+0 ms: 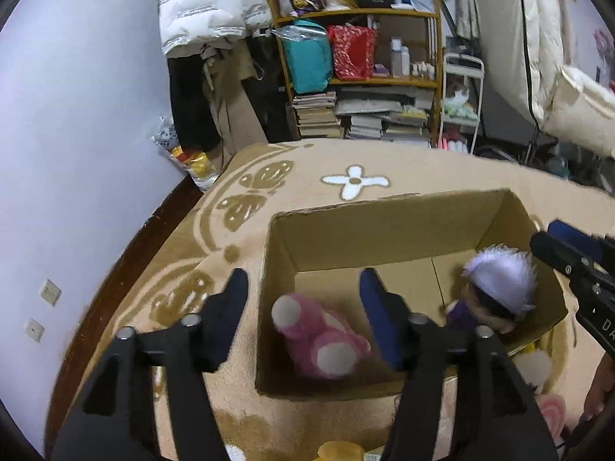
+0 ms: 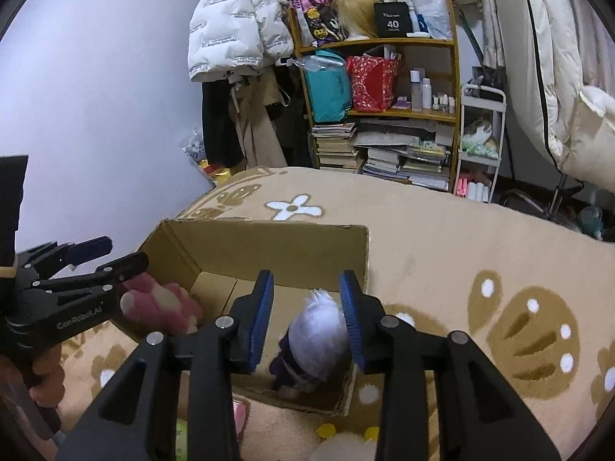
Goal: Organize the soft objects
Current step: 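Lower both toys into the cardboard box and open both grippers, then move both grippers back toward the remaining toys beside the box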
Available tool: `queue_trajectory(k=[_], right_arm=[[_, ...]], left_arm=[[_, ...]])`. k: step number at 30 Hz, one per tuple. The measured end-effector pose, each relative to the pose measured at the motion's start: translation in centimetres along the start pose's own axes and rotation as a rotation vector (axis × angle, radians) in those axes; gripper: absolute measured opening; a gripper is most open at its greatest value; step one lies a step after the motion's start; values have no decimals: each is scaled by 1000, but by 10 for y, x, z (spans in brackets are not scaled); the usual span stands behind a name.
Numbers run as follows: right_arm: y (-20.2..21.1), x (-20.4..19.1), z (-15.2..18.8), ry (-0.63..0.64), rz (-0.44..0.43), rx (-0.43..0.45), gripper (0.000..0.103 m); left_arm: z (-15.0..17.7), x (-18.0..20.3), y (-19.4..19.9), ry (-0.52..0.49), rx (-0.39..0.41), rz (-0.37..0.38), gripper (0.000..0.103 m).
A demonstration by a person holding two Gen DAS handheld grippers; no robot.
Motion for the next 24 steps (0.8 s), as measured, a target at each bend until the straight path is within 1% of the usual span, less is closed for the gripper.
queue_trajectory(k=[1, 3, 4, 5, 6, 8, 11, 13, 14, 18, 24], right_arm=[[2, 1, -1, -7, 3, 2, 47], [6, 4, -4, -17, 10, 12, 64], [9, 5, -6, -27, 15, 21, 68], [12, 7, -8, -38, 19, 28, 77], [14, 8, -10, -47, 20, 31, 85], [20, 10, -13, -72, 16, 35, 93], [29, 13, -14, -76, 52, 33, 94], [36, 14, -15, -76, 63, 31, 98], [39, 14, -15, -74, 65, 29, 103], [59, 11, -11, -51, 74, 28, 103], [82, 4, 2, -43, 66, 4, 103]], left_arm=[[-1, -3, 1, 18, 4, 4, 61], [-2, -7, 3, 25, 11, -5, 71], [-2, -8, 5, 17, 12, -8, 82], [-2, -9, 7, 11, 10, -8, 88], [-1, -9, 9, 4, 4, -9, 89], [-1, -12, 15, 7, 7, -17, 92], [-1, -16, 24, 15, 2, -23, 97], [-1, -21, 31, 23, 1, -25, 99], [-1, -23, 34, 26, 0, -32, 100], [0, -35, 50, 57, 1, -50, 101], [13, -52, 76, 86, -24, -70, 101]])
Point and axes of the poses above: each gripper's, at about its wrist camera, not at the fingertips, and y roughly against the way its jaws point, x to its right, z to its underside, the point moved 10 cm from there along -y, roughly the way its jaws point, and after that the axes turned 10 degrees about x, right-handed, at the moved point
